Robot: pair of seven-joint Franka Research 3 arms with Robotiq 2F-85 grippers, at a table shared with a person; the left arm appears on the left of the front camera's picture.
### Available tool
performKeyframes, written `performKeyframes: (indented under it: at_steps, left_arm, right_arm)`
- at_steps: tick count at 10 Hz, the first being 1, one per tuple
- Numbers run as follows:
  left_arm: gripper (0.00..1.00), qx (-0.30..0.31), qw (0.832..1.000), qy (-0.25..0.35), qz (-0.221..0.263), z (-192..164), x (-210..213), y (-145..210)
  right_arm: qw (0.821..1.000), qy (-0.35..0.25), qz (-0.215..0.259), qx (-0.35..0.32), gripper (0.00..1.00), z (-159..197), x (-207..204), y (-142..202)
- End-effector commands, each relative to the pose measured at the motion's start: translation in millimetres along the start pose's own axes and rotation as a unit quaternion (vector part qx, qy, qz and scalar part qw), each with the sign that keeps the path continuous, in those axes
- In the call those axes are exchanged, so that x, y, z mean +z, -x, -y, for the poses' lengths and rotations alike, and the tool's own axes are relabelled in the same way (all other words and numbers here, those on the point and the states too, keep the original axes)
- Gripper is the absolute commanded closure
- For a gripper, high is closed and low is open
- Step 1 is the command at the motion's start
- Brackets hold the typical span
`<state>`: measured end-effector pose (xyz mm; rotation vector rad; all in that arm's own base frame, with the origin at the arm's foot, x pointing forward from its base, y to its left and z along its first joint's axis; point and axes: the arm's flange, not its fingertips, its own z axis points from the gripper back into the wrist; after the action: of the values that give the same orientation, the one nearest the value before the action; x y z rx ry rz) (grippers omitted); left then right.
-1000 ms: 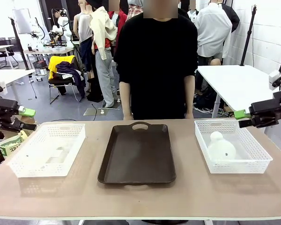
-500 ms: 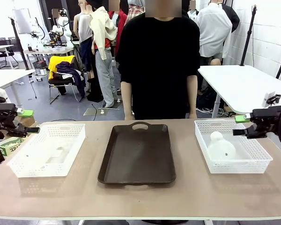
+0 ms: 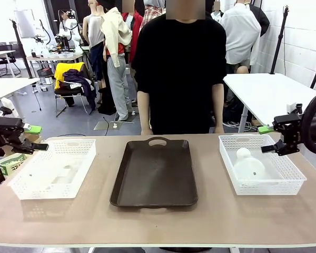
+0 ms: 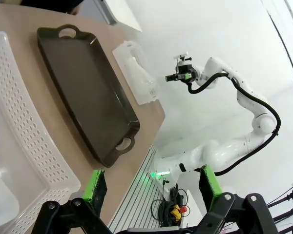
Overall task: Prepare the laboratory tools.
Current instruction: Pick up the Big flask that the person points to.
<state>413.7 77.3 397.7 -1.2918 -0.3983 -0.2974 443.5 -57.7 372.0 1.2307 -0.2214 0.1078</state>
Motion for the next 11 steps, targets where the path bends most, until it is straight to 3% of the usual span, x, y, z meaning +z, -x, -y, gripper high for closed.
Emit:
performKeyframes:
  at_steps: [1,2,3,11]
  left_arm:
    - [0.00,0.005,1.000,-0.015,-0.009,0.8,5.8,4.4]
    - [0.00,-0.001,0.999,-0.048,-0.009,4.1,4.0,5.4]
    - [0.00,0.002,1.000,-0.004,0.000,-1.1,2.2,1.3]
    - [0.00,0.002,1.000,-0.004,0.000,-1.1,2.2,1.3]
  right_arm:
    - [1.000,0.014,-0.002,0.001,0.00,-5.1,2.6,3.0]
    - [1.000,0.000,0.000,0.000,0.00,0.0,0.0,0.0]
    - [1.000,0.000,0.000,0.000,0.00,0.0,0.0,0.0]
    - [1.000,0.000,0.000,0.000,0.00,0.0,0.0,0.0]
